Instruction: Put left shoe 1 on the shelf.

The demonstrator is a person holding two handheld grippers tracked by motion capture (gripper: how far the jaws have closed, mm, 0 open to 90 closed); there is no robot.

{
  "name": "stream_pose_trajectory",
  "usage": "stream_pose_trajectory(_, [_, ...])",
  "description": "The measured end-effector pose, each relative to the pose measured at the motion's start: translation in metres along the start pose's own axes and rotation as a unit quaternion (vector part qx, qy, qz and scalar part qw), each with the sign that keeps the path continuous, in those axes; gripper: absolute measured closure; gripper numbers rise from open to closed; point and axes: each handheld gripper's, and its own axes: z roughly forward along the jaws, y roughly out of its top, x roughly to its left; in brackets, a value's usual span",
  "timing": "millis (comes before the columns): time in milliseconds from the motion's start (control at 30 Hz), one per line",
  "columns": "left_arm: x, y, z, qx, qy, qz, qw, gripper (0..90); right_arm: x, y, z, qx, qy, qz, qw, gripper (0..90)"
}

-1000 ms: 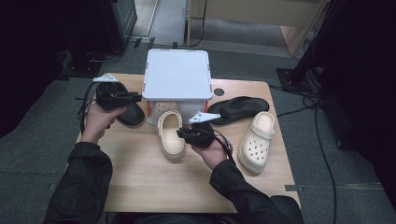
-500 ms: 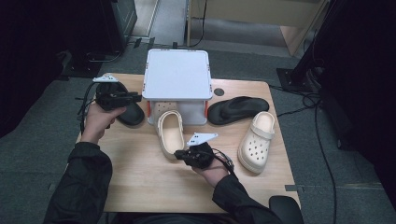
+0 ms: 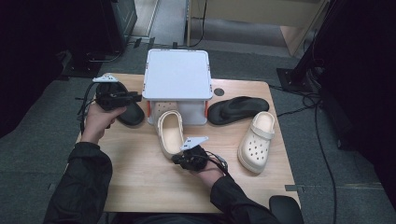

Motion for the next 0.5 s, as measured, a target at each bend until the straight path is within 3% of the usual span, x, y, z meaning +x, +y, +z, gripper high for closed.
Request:
stream_pose_trajectory(100, [0.000,0.000,0.000,0.000,0.001,0.001,1.0000,65.5,0.003,0.003,0.001,-0.001,-0.005,-0.021,0.9998,85.5])
stream_pose_trajectory(300, [0.000,0.000,0.001,0.003,0.001,0.000,1.0000,65.5,0.004,0.014,0.003,-0.011,-0.005,-0.038,0.9992,85.6])
stream_pose_trajectory(500, [0.000,0.000,0.001,0.003,0.001,0.001,1.0000,65.4,-0.002,0.024,0.005,-0.014,-0.011,-0.034,0.9993,85.2])
